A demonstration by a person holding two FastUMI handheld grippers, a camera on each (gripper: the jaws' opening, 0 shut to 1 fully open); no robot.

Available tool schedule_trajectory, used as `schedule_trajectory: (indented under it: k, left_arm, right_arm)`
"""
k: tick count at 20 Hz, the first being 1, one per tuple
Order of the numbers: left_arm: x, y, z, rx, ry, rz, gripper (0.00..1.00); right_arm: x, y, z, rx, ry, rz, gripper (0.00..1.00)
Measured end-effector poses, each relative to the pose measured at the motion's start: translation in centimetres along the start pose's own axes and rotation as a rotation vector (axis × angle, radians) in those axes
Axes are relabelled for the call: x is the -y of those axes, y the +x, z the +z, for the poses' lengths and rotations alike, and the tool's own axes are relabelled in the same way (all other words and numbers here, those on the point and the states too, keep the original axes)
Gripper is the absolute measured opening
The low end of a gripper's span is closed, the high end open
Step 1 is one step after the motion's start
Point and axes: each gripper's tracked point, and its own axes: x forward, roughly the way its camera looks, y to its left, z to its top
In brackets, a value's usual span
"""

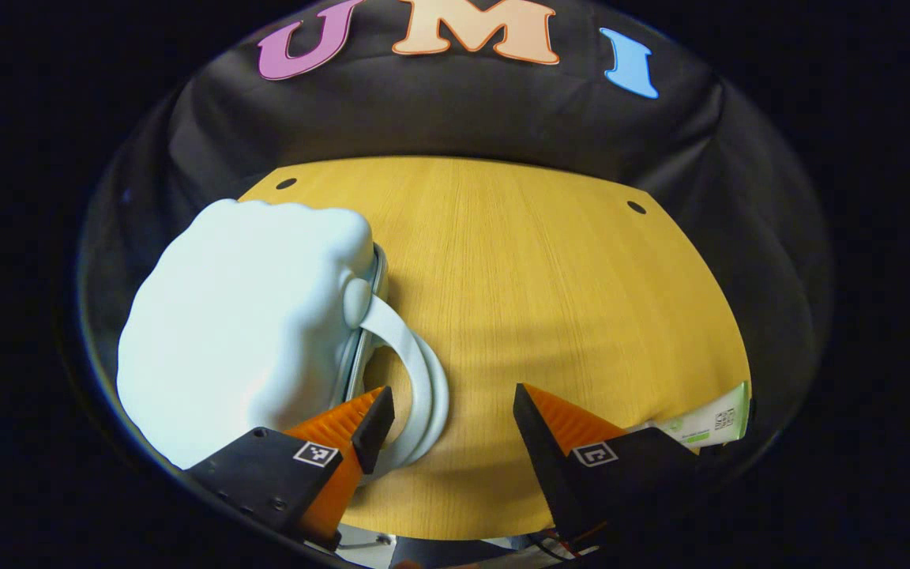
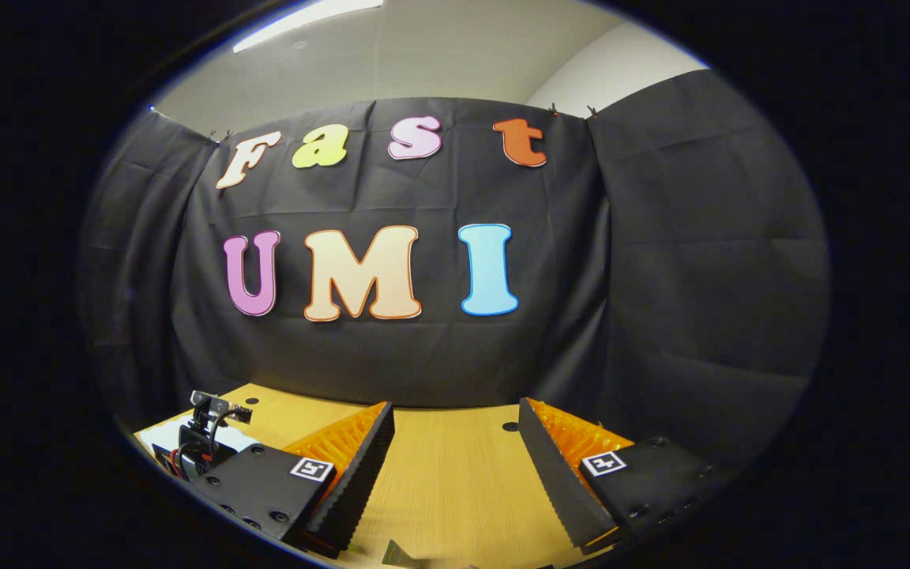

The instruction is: First open the suitcase, pack the skin care products into it, and then close the suitcase.

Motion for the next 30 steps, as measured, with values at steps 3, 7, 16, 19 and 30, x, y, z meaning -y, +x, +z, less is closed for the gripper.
schedule_trajectory:
  k: [3,7,16,19,30]
  left_arm:
    - [0.0,1.1,-0.6,-0.04,0.001,-0.019,0.9]
    - [-0.1,2.0,-1.1,-0.09,0.026,-0.034,0.76]
    - [-1.3,1.0,-0.5,-0.115,0.073,-0.004,0.06]
    - [-1.1,0.1,0.6,-0.101,0.129,0.009,0.03]
    - [-0.7,-7.0,7.2,0.095,0.165,0.041,0.0]
  right_arm:
    - [-1.0,-0.1,0.1,0.008,-0.026,0.002,0.98]
    - [-1.6,-0.2,-0.7,0.0,-0.055,0.009,0.99]
    - [-1.5,0.0,-1.3,0.004,-0.099,0.042,0.99]
    - [-2.3,0.1,-1.1,0.02,-0.104,0.069,0.99]
    - [-5.2,0.7,-0.9,0.05,-0.06,0.149,1.0]
